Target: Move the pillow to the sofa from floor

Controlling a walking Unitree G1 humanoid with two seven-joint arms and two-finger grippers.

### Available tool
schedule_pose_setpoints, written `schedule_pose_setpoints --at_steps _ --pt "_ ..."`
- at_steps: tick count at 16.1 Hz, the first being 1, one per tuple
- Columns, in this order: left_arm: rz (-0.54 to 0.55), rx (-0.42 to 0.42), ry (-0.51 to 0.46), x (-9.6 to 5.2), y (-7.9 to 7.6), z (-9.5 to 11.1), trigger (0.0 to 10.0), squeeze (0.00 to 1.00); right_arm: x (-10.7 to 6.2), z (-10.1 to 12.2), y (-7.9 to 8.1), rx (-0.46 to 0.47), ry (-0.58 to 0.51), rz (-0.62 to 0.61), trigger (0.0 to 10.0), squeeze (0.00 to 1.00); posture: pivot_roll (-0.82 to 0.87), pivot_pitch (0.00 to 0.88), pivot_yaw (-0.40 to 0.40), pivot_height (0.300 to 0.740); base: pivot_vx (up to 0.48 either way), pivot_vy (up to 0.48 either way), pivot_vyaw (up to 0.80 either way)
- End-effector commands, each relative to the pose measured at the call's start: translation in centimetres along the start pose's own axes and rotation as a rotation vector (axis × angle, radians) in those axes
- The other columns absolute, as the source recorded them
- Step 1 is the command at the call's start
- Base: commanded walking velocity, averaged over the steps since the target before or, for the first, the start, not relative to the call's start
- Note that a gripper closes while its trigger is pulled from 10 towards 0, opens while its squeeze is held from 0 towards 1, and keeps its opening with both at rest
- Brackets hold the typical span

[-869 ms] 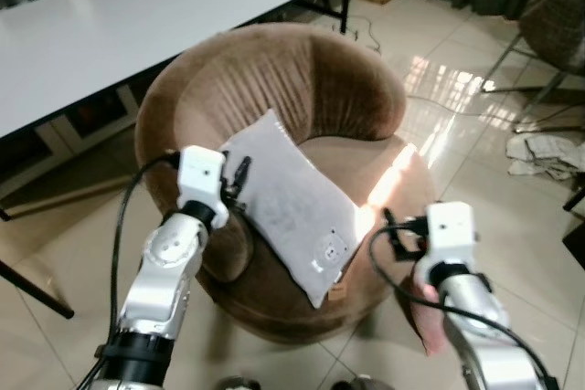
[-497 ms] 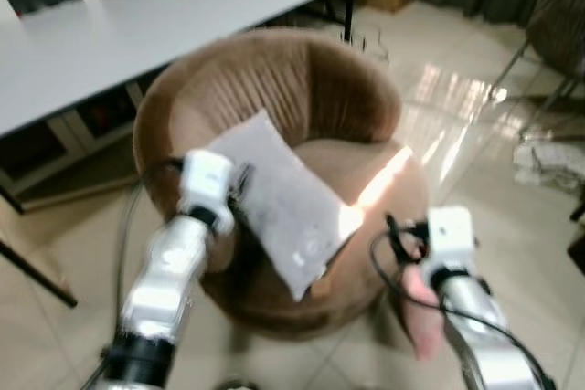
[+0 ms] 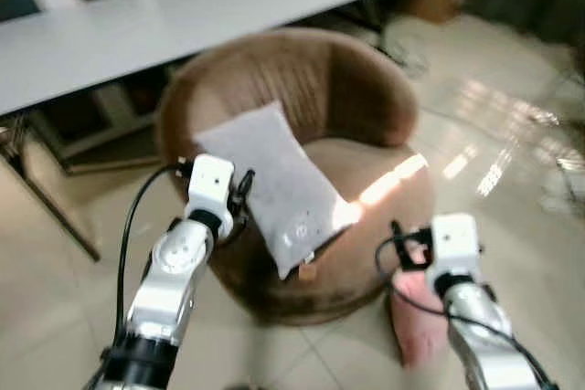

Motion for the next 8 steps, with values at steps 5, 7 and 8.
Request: schedule_pose_setpoints --at_steps 5,7,8 --pt "0.020 0.018 0.026 -0.23 0.67 -0.48 10.0 0.00 -0.11 0.57 0.70 0.005 -0.021 0.017 10.0 0.00 -0.07 0.027 0.067 0.740 0.000 -0.354 0.80" --pt "0.021 0.018 0.027 -0.25 0.66 -0.48 10.0 0.00 -0.20 0.68 0.80 0.004 -0.022 0.019 10.0 0.00 -0.07 0.028 0.067 0.740 0.000 -0.354 0.80" --pt "0.020 0.018 0.027 -0.26 0.64 -0.48 10.0 0.00 -0.22 0.70 0.81 0.005 -0.023 0.018 10.0 0.00 -0.07 0.029 0.067 0.740 0.000 -0.356 0.80"
Point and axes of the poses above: a point about 5 cm out from each wrist's last joint towards the gripper, its own x axis pointing out of the wrist towards the gripper, its own z axis along the axis of the wrist's last joint, y = z × x, the point moved 3 cm from there along x, pointing out of the wrist towards the gripper, and after that the axes turned 11 degrees about x, right-handed, at the moved point
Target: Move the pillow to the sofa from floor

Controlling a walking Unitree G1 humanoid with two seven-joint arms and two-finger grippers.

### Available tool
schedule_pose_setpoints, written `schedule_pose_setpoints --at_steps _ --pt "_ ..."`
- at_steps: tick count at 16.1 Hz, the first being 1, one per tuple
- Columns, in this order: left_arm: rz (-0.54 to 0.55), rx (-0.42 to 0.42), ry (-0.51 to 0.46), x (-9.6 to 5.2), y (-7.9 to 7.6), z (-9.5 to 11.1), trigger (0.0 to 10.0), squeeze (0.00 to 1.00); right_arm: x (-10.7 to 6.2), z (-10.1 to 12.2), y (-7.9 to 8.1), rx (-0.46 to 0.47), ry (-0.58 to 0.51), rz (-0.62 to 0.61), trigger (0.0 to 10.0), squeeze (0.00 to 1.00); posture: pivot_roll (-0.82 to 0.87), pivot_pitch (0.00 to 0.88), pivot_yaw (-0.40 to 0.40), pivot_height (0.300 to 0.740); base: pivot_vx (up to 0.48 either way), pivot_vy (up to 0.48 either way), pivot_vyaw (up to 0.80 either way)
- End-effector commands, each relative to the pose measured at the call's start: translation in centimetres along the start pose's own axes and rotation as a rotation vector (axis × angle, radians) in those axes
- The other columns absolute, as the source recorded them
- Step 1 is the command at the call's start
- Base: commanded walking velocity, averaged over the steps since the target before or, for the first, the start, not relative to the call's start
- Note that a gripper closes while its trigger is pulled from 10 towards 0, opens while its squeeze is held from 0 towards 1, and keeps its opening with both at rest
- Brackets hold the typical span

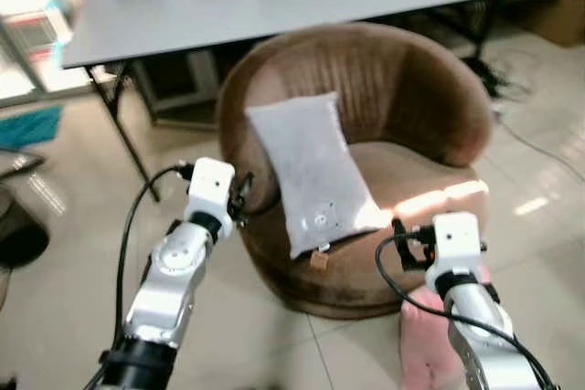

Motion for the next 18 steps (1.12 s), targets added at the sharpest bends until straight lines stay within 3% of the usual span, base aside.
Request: schedule_pose_setpoints --at_steps 1,7,18 --pt "0.015 0.006 0.015 -0.15 0.53 -0.29 10.0 0.00 -0.04 0.06 0.34 0.011 0.001 0.003 10.0 0.00 -0.07 0.029 0.067 0.740 0.000 -0.356 0.00" --pt "0.012 0.007 0.017 -0.18 0.44 -0.32 10.0 0.00 0.05 -0.19 0.12 -0.006 0.009 0.016 10.0 0.00 -0.07 0.031 0.069 0.740 0.000 -0.355 0.07" --pt "0.015 0.017 0.020 -0.25 0.64 -0.53 10.0 0.00 -0.10 -0.10 0.57 -0.012 0.009 0.026 10.0 0.00 -0.07 0.019 0.065 0.740 0.000 -0.355 0.68"
Point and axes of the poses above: a point about 5 cm out from each wrist's last joint towards the gripper, its own x axis pointing out of the wrist towards the gripper, its own z axis along the axis of the wrist's last joint, y = z × x, the point moved 3 cm from there along x, pointing out of the wrist towards the gripper, and after that the axes turned 11 degrees about x, right-handed, at the moved point
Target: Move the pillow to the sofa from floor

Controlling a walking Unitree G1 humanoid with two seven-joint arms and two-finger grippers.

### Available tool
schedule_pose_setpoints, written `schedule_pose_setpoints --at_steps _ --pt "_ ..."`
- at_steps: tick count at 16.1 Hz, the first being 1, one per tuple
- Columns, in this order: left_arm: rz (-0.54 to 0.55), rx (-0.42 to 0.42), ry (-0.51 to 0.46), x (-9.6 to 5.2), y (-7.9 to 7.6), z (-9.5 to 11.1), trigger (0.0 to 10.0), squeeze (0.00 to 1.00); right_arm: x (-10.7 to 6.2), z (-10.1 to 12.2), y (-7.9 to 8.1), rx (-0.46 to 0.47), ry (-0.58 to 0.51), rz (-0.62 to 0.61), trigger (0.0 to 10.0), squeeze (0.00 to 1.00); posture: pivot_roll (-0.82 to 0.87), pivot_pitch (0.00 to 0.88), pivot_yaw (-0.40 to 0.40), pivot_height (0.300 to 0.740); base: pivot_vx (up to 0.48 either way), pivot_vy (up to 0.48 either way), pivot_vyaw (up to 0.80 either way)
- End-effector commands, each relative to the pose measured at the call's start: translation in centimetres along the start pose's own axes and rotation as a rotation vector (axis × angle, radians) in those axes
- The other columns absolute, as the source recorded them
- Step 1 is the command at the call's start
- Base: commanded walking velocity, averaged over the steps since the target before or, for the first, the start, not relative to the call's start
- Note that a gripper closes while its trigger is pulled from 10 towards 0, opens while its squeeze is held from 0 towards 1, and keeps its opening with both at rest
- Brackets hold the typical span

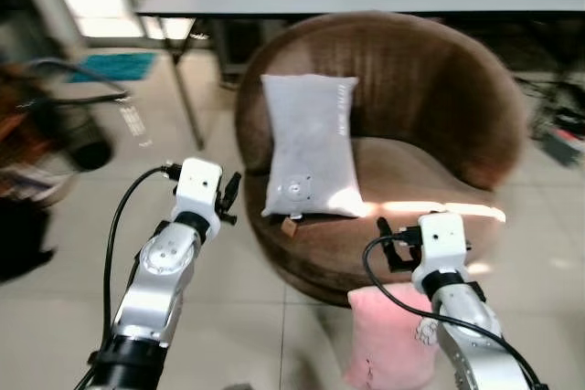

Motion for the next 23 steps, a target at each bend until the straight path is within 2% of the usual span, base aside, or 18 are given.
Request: schedule_pose_setpoints --at_steps 1,4,6,13,20,22,23 --pt "-0.004 0.018 -0.006 0.1 0.0 0.3 10.0 0.00 0.0 0.4 -0.1 -0.009 -0.009 -0.004 10.0 0.00 -0.07 0.016 0.065 0.740 0.000 -0.356 0.80" --pt "-0.005 0.020 -0.007 0.1 0.0 0.3 10.0 0.00 0.0 0.4 -0.2 -0.013 -0.009 -0.010 10.0 0.00 -0.07 0.011 0.065 0.740 0.000 -0.355 0.70" --pt "-0.007 0.021 -0.006 0.0 0.0 0.2 10.0 0.00 -0.1 0.3 -0.1 -0.037 -0.006 -0.007 10.0 0.00 -0.07 0.009 0.067 0.740 0.000 -0.354 0.00" --pt "-0.006 0.024 -0.005 -0.1 0.0 0.1 10.0 0.00 -0.3 0.3 0.1 -0.032 -0.001 0.004 10.0 0.00 -0.07 0.015 0.065 0.740 0.000 -0.354 0.00" --pt "-0.002 0.021 -0.002 0.0 0.0 0.1 10.0 0.00 0.2 -0.6 -0.4 -0.038 0.019 0.005 10.0 0.00 -0.07 0.027 0.064 0.740 0.000 -0.354 0.00" --pt "0.005 -0.013 -0.011 0.0 0.0 0.1 10.0 0.00 0.4 -1.0 -0.7 -0.034 0.026 -0.002 10.0 0.00 -0.07 0.028 0.065 0.740 0.000 0.000 0.00" --pt "0.010 0.010 -0.010 0.0 0.1 0.1 10.0 0.00 0.5 -1.2 -0.9 -0.029 0.031 -0.007 10.0 0.00 -0.07 0.028 0.066 0.740 0.000 0.000 0.00"
Point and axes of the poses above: a point about 5 cm out from each wrist's last joint towards the gripper, its own x axis pointing out of the wrist towards the gripper, its own z axis along the axis of the wrist's last joint, y = z × x, the point moved 3 cm from there along x, pointing out of the wrist towards the gripper, and after that the axes turned 11 degrees about x, right-handed, at the moved point
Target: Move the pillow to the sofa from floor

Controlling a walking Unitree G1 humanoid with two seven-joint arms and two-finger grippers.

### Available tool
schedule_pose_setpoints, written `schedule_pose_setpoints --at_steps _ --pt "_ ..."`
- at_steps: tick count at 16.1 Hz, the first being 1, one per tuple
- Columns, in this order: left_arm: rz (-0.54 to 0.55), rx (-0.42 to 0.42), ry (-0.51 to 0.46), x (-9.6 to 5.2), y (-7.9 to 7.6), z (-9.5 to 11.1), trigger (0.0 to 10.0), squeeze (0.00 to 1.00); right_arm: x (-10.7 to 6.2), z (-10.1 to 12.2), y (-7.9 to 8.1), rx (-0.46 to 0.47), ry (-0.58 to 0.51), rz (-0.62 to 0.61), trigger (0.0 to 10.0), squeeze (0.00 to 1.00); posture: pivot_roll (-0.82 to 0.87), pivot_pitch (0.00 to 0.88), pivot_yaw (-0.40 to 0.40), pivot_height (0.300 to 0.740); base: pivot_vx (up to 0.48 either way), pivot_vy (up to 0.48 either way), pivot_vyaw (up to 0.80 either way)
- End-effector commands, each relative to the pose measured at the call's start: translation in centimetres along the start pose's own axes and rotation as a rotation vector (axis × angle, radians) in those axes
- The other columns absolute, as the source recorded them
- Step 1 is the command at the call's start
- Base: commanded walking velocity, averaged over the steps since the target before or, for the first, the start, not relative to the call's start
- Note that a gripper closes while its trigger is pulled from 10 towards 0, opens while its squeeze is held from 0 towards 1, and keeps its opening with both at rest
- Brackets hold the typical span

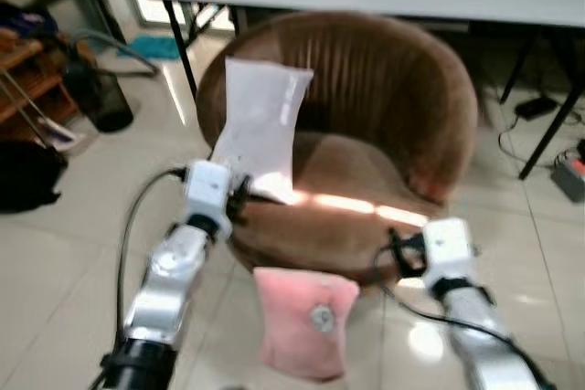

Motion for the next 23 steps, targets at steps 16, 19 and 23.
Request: schedule_pose_setpoints --at_steps 16,19,23 --pt "-0.060 0.033 -0.018 -0.5 0.4 -0.6 10.0 0.00 -0.6 1.4 1.0 0.030 -0.027 -0.017 10.0 0.00 -0.07 0.029 0.072 0.740 0.213 0.000 0.13" --pt "-0.061 0.033 -0.016 -0.6 0.4 -0.7 10.0 0.00 -0.7 1.4 1.1 0.030 -0.023 -0.015 10.0 0.00 -0.07 0.033 0.071 0.740 0.355 0.000 0.00" --pt "-0.060 0.032 -0.006 -0.6 0.2 -0.9 10.0 0.00 -0.7 1.4 1.2 0.034 -0.014 -0.012 10.0 0.00 -0.07 0.032 0.071 0.740 0.000 0.000 0.00"
Point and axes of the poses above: a point about 5 cm out from each wrist's last joint towards the gripper, its own x axis pointing out of the wrist towards the gripper, its own z axis along the axis of the wrist's last joint, y = z × x, the point moved 3 cm from there along x, pointing out of the wrist towards the gripper, and after that the axes turned 11 degrees about x, right-handed, at the moved point
